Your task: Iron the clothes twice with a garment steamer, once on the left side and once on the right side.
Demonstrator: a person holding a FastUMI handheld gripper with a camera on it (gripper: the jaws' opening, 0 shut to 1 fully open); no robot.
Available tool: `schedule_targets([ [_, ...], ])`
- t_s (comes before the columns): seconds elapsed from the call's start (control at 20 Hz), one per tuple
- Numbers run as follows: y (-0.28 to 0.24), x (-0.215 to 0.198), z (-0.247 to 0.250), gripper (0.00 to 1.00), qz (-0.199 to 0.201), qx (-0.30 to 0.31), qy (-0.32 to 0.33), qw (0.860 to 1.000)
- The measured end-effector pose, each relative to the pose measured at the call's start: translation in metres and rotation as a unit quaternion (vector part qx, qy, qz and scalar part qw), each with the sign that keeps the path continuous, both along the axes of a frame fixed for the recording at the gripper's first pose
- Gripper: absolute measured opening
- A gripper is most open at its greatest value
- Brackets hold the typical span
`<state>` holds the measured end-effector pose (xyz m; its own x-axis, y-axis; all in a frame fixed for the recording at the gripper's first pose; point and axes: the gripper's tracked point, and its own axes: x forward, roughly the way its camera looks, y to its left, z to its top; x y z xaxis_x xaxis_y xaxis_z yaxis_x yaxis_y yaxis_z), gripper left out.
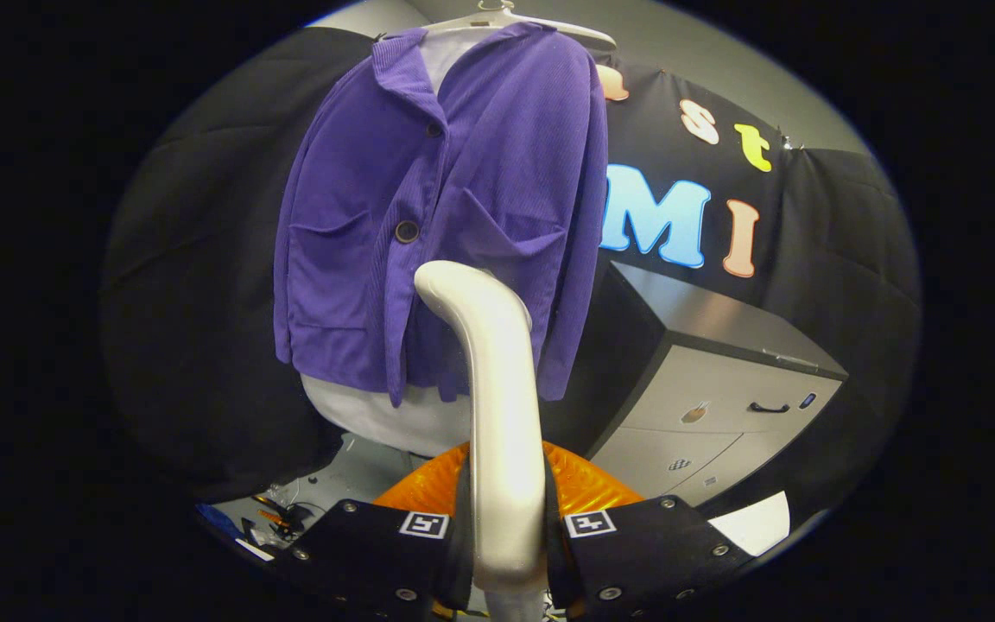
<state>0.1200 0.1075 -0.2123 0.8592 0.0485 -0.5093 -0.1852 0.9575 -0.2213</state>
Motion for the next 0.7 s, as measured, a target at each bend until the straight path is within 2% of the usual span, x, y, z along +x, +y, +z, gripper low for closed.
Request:
schedule_targets([
  [0.15, 0.0, -0.017, -0.005, 0.34, 0.012, -0.007, 0.013, 1.0],
  [0.3, 0.004, -0.026, 0.011, 0.34, 0.028, -0.005, 0.011, 1.0],
  [0.5, 0.021, -0.01, 0.082, 0.34, 0.048, 0.02, -0.055, 0.997],
  [0.7, 0.052, 0.003, 0.159, 0.34, 0.073, 0.035, -0.134, 0.988],
])
